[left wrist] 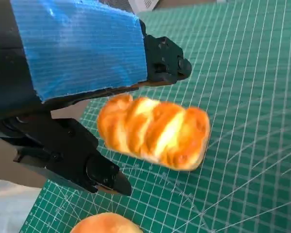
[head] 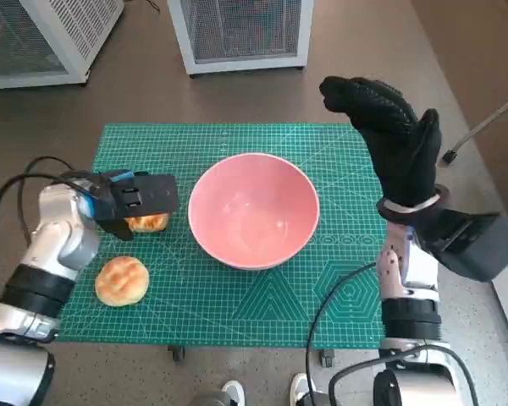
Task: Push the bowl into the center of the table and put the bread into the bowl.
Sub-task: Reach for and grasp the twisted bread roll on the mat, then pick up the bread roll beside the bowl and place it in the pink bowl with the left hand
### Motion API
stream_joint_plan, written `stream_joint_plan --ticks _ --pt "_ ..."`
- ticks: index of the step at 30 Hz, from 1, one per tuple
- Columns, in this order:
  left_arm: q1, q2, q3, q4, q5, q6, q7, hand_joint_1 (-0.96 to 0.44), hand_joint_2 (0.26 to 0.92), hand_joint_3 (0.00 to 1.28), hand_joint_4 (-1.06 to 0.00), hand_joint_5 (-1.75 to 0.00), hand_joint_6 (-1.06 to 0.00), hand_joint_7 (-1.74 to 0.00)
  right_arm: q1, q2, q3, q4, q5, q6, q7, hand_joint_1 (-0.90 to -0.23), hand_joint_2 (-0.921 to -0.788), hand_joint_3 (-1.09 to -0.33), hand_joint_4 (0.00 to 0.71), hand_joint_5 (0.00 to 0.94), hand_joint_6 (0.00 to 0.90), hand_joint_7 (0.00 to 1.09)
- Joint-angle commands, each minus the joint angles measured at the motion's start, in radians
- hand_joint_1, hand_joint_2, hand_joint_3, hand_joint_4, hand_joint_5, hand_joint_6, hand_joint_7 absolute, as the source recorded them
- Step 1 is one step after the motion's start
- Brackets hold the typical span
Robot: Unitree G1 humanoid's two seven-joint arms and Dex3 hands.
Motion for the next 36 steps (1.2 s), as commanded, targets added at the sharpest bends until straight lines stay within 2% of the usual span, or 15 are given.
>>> stream_joint_plan --ticks 1,6,12,16,18,20,21,22,23,24,27,28,29,32,36 --pt "-0.032 -0.022 -0.016 0.066 0.025 -0.040 0.029 -0.10 0.735 0.03 -0.11 -0.01 -0.28 -0.03 0.030 -0.001 -0.001 0.000 0.009 0.015 -0.003 -0.679 -0.921 -0.686 0.192 0.002 0.213 0.21" --pt "-0.045 -0.059 -0.025 0.170 0.034 -0.090 0.111 -0.09 0.745 0.03 -0.13 -0.01 -0.30 -0.03 0.033 -0.002 -0.001 -0.006 0.009 0.020 -0.005 -0.673 -0.921 -0.687 0.194 0.003 0.211 0.22" --pt "-0.048 -0.093 -0.050 0.295 0.062 -0.176 0.239 -0.03 0.760 0.04 -0.23 -0.04 -0.37 -0.05 0.039 0.000 0.000 -0.017 0.009 0.027 -0.007 -0.669 -0.921 -0.687 0.199 0.005 0.208 0.22" --pt "-0.053 -0.108 -0.064 0.352 0.077 -0.206 0.287 -0.01 0.783 0.04 -0.32 -0.04 -0.42 -0.06 0.042 -0.001 0.000 -0.028 0.010 0.033 -0.008 -0.668 -0.921 -0.687 0.202 0.005 0.207 0.22" --pt "-0.060 -0.117 -0.069 0.387 0.083 -0.218 0.309 0.00 0.798 0.05 -0.39 -0.05 -0.45 -0.06 0.044 -0.001 -0.001 -0.033 0.011 0.037 -0.009 -0.668 -0.921 -0.688 0.203 0.006 0.207 0.23" --pt "-0.070 -0.124 -0.075 0.418 0.091 -0.228 0.329 0.02 0.821 0.05 -0.51 -0.09 -0.49 -0.07 0.045 -0.003 -0.002 -0.038 0.013 0.042 -0.008 -0.668 -0.921 -0.688 0.204 0.006 0.206 0.23" --pt "-0.074 -0.128 -0.077 0.431 0.094 -0.231 0.337 0.04 0.844 0.05 -0.55 -0.26 -0.54 -0.06 0.046 -0.004 -0.002 -0.040 0.014 0.045 -0.008 -0.668 -0.921 -0.688 0.206 0.007 0.206 0.23" --pt "-0.079 -0.130 -0.080 0.444 0.098 -0.236 0.346 0.05 0.860 0.04 -0.54 -0.44 -0.57 -0.05 0.047 -0.005 -0.003 -0.043 0.015 0.047 -0.008 -0.668 -0.921 -0.688 0.207 0.007 0.205 0.23" --pt "-0.083 -0.132 -0.082 0.454 0.100 -0.241 0.354 0.11 0.873 0.07 -0.54 -0.62 -0.60 -0.06 0.047 -0.006 -0.004 -0.045 0.015 0.050 -0.008 -0.668 -0.921 -0.688 0.207 0.007 0.206 0.23" --pt "-0.085 -0.132 -0.081 0.463 0.099 -0.248 0.365 0.20 0.890 0.12 -0.54 -0.89 -0.63 -0.06 0.048 -0.006 -0.005 -0.047 0.017 0.052 -0.008 -0.668 -0.921 -0.688 0.208 0.007 0.207 0.23" --pt "-0.090 -0.134 -0.082 0.485 0.097 -0.262 0.392 0.30 0.911 0.19 -0.52 -1.24 -0.74 -0.12 0.052 -0.006 -0.006 -0.054 0.016 0.057 -0.011 -0.668 -0.921 -0.686 0.209 0.007 0.214 0.24" --pt "-0.091 -0.134 -0.082 0.492 0.097 -0.269 0.403 0.31 0.913 0.20 -0.52 -1.28 -0.76 -0.13 0.054 -0.005 -0.006 -0.057 0.014 0.056 -0.013 -0.668 -0.921 -0.686 0.210 0.007 0.215 0.24" --pt "-0.092 -0.133 -0.083 0.498 0.097 -0.275 0.412 0.20 0.916 0.21 -0.52 -1.35 -0.65 -0.51 0.056 -0.005 -0.006 -0.060 0.012 0.056 -0.015 -0.667 -0.921 -0.684 0.212 0.008 0.218 0.24" --pt "-0.089 -0.124 -0.081 0.501 0.094 -0.295 0.433 0.07 0.919 0.23 -0.51 -1.45 -0.52 -0.97 0.062 -0.002 -0.004 -0.069 0.008 0.054 -0.019 -0.667 -0.921 -0.683 0.216 0.009 0.221 0.25" --pt "-0.086 -0.105 -0.076 0.487 0.090 -0.314 0.441 0.02 0.921 0.21 -0.53 -1.45 -0.50 -1.13 0.067 -0.002 -0.001 -0.076 0.004 0.053 -0.024 -0.663 -0.921 -0.682 0.218 0.009 0.222 0.25"
